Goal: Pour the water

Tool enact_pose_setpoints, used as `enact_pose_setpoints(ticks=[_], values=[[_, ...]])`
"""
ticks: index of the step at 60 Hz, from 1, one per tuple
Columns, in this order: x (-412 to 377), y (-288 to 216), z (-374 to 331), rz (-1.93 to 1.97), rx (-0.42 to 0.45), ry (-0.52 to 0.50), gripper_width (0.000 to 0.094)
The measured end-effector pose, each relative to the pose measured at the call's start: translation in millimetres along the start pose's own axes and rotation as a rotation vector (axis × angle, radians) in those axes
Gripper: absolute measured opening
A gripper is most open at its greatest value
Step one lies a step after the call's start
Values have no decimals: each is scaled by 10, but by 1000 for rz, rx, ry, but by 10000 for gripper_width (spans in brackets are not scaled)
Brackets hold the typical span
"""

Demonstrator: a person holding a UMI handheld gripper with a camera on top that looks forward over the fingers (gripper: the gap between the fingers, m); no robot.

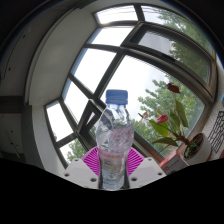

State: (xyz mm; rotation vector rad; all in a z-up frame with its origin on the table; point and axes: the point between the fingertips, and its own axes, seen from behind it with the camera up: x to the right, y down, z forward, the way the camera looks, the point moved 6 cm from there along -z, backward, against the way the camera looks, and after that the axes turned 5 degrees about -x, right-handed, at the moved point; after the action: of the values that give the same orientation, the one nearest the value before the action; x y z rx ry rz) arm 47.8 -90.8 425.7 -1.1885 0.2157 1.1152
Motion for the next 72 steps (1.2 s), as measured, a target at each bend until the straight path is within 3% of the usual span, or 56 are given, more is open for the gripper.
enact_pose_setpoints(ticks=[11, 25, 38, 46, 50, 60, 64, 65, 67, 72], values=[[520, -548, -308, -589, -21, 190, 287], [2125, -285, -929, -940, -282, 470, 288], [3217, 253, -1326, -920, -481, 571, 288], [3597, 530, -1553, -878, -544, 616, 294], [3564, 510, -1518, -888, -498, 596, 301], [3618, 523, -1527, -901, -535, 628, 537], [3613, 536, -1583, -879, -573, 675, 830], [3593, 532, -1599, -872, -578, 681, 868], [3562, 516, -1634, -852, -580, 697, 829], [3432, 470, -1736, -800, -579, 746, 862]])
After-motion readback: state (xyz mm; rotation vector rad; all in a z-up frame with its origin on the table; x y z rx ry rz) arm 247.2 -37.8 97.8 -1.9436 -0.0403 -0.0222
